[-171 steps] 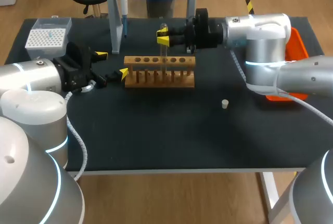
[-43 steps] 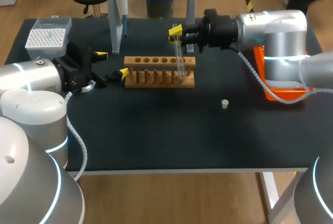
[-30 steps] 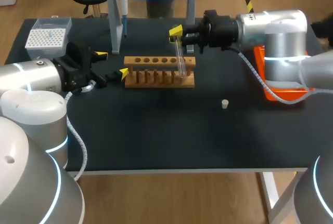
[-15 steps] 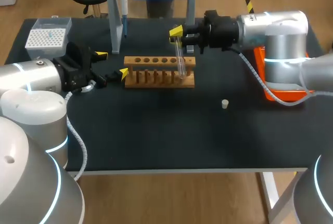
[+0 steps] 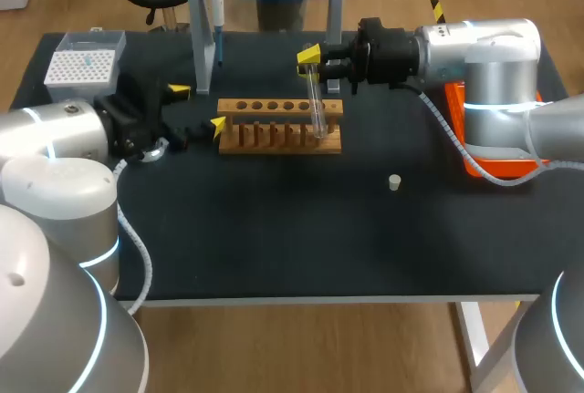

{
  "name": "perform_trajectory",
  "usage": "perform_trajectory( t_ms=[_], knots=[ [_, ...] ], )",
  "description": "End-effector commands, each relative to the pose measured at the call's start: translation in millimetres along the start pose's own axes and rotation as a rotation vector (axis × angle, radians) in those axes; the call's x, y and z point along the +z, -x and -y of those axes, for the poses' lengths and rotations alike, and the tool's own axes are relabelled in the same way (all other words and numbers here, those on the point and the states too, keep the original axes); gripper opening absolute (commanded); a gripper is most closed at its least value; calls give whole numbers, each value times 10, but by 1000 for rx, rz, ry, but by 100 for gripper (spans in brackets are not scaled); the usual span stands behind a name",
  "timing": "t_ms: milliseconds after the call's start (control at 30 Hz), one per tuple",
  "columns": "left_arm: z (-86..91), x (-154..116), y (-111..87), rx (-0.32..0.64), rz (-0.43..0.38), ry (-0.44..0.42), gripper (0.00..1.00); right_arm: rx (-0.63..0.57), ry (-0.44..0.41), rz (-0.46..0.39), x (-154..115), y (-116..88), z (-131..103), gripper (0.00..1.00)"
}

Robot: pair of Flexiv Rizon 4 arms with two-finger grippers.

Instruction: Invert the test tube, pick up the pipette, mount the tip to pipette, aspirate from beaker and dispense into the tube, eject the tip, return the pipette, and cap with the stopper.

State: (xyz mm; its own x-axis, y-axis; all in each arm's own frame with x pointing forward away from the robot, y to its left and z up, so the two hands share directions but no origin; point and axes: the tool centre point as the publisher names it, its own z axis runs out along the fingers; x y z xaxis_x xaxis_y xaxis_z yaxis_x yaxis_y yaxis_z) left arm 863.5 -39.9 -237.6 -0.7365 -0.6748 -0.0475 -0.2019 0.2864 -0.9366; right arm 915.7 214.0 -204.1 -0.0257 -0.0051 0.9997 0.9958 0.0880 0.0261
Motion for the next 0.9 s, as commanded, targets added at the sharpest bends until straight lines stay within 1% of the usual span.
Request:
perform_trajectory(
  t_ms=[33, 100, 167, 267, 300, 333, 367, 767, 800, 833, 867, 900],
  knots=[
    [16, -22, 50, 162, -49, -202, 100, 0, 0, 2, -9, -8, 3, 0],
    [68, -35, 49, 237, -93, -261, 100, 0, 0, 2, -9, -8, 3, 0],
    [83, -39, 60, 312, -136, -273, 100, 0, 0, 2, -9, -8, 3, 0],
    [127, -59, 77, 402, -190, -315, 100, 0, 0, 2, -9, -8, 3, 0],
    [150, -69, 68, 463, -213, -336, 100, 0, 0, 2, -9, -8, 3, 0],
    [184, -91, 43, 534, -238, -390, 100, 0, 0, 2, -9, -8, 3, 0],
    [215, -130, 16, 576, -249, -452, 100, 0, 0, 2, -9, -8, 3, 0],
    [215, -130, 16, 576, -249, -452, 100, 0, 0, 2, -9, -8, 3, 0],
    [223, -112, 14, 633, -244, -555, 100, 0, 0, 2, -9, -8, 3, 0],
    [216, -100, 18, 716, -220, -554, 100, 0, 0, 2, -9, -8, 3, 0],
    [200, -79, 23, 765, -197, -538, 100, 0, 0, 2, -9, -8, 3, 0],
    [192, -64, 35, 810, -185, -574, 100, 0, 0, 2, -9, -8, 3, 0]
  ],
)
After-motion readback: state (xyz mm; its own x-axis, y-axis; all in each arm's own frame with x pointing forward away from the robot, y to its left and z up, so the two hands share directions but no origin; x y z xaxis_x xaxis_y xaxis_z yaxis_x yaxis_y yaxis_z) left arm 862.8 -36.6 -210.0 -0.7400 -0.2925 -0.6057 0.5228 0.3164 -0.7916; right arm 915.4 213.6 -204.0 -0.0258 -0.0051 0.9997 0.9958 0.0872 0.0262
